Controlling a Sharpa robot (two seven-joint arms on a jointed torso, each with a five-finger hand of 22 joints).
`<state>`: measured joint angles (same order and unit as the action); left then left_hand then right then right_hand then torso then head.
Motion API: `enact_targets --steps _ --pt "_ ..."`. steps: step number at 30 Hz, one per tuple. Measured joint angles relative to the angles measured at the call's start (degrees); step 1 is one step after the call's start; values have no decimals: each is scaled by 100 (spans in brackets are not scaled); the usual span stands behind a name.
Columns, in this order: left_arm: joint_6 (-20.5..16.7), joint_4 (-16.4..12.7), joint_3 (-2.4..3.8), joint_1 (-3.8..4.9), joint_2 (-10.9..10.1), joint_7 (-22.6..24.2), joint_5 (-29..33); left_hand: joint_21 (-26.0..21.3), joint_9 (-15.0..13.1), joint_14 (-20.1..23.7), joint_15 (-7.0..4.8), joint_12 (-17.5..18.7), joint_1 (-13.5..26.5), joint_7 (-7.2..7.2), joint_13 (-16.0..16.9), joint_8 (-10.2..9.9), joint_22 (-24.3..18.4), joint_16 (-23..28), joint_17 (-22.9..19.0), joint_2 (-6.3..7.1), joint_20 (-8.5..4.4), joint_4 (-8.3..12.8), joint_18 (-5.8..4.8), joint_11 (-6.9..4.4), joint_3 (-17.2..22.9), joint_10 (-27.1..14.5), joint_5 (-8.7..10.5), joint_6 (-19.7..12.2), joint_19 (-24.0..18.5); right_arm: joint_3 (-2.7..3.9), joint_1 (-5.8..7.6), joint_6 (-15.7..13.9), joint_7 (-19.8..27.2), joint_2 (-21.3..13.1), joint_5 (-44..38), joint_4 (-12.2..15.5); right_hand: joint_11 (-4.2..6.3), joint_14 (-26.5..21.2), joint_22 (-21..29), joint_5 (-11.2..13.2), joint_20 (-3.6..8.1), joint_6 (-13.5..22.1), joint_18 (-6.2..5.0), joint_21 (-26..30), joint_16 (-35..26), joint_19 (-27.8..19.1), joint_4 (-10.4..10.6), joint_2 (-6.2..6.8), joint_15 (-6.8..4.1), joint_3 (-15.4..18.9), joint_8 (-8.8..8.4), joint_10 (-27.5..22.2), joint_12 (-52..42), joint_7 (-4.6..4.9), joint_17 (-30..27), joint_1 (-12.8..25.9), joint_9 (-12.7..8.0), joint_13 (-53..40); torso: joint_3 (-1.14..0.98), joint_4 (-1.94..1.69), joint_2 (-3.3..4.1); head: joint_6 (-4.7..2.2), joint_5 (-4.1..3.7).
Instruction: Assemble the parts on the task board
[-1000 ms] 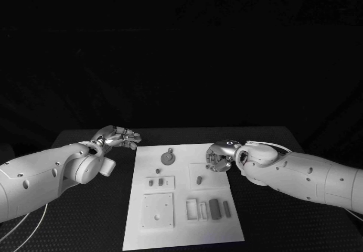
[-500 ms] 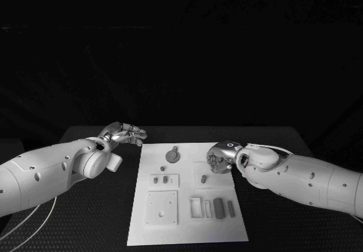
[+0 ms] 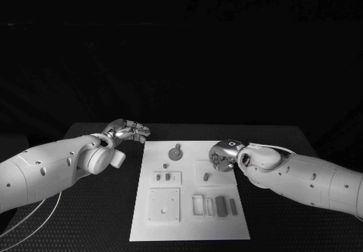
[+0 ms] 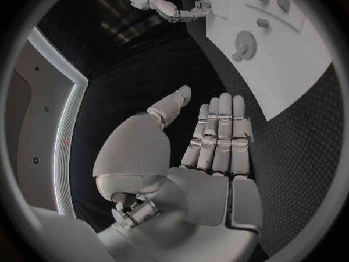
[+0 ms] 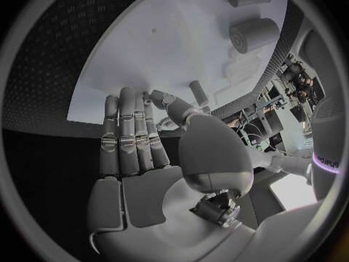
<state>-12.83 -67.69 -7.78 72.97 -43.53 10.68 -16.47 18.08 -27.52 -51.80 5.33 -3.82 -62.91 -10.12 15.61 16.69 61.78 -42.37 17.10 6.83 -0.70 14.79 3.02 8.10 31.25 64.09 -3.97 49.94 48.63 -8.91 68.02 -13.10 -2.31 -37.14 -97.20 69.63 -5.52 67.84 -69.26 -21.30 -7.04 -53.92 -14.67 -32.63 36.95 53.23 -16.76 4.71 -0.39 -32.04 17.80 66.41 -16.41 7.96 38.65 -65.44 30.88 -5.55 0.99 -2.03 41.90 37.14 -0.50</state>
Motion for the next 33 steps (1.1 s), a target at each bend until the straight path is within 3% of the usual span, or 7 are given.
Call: enact_targets --steps 10,13,22,24,26,29,33 --pt "0 -5 0 4 -1 -7 3 0 1 -21 -21 0 0 0 -6 0 0 0 16 0 12 0 -4 0 0 0 0 0 12 -100 23 -100 -87 75 -275 -34 11 1 -22 0 0 -120 -5 5 0 -1 -16 -35 -1 -15 40 67 38 -34 23 -141 0 -20 3 3 -1 13 -20" --pt "0 -2 0 5 -1 -8 3 0 0 -22 -21 0 0 0 -11 23 1 0 24 0 21 0 -3 0 0 0 0 0 21 -130 31 -122 -108 89 -356 -36 31 1 -24 0 -1 -120 -3 26 0 -1 -2 6 -1 -29 40 87 39 -34 30 -211 -6 -28 2 4 -1 26 -24" --pt "0 4 0 7 2 -9 4 0 -5 -22 -21 0 0 0 -13 24 -4 22 41 0 21 16 -3 0 -16 0 0 0 21 -158 27 -192 -154 92 -538 -7 41 26 -51 1 21 -227 8 27 0 21 -4 29 -22 -84 63 200 95 -78 56 -349 -12 -41 -4 9 -1 52 -13" --pt "0 6 0 7 5 -10 4 0 -4 -22 -21 0 0 0 -17 24 -4 22 49 0 21 16 -3 0 -16 0 0 0 21 -164 23 -209 -161 92 -573 4 52 58 -57 0 -10 -320 43 77 0 112 13 145 -35 -469 63 296 108 -89 62 -489 -46 -83 -6 9 -1 61 -12" --pt "0 7 0 7 7 -10 4 -17 -4 -22 -21 0 0 0 -17 24 -4 22 49 0 21 16 -4 0 -16 0 0 0 21 -169 16 -239 -170 90 -614 14 93 139 -77 0 30 -418 55 79 13 196 4 148 -55 -719 85 396 132 -127 94 -486 -54 -103 -6 9 -1 64 -13" --pt "0 16 0 7 9 -10 4 -23 -4 -22 -20 0 0 0 -17 24 -4 22 55 0 21 16 -3 0 -16 0 0 0 21 -174 9 -284 -182 88 -667 14 145 202 -123 -1 91 -491 86 25 76 295 23 149 -97 -816 131 488 96 -183 145 -485 -52 -154 -6 9 -2 65 -16" --pt "0 26 0 8 17 -10 5 -24 -4 -29 -28 0 0 0 -17 24 -4 45 63 0 20 16 -3 0 -15 0 0 0 21 -179 -1 -333 -195 83 -728 13 175 275 -168 -22 103 -561 44 0 140 348 24 170 -151 -817 149 578 111 -213 189 -464 -21 -187 -7 9 -3 52 -23"
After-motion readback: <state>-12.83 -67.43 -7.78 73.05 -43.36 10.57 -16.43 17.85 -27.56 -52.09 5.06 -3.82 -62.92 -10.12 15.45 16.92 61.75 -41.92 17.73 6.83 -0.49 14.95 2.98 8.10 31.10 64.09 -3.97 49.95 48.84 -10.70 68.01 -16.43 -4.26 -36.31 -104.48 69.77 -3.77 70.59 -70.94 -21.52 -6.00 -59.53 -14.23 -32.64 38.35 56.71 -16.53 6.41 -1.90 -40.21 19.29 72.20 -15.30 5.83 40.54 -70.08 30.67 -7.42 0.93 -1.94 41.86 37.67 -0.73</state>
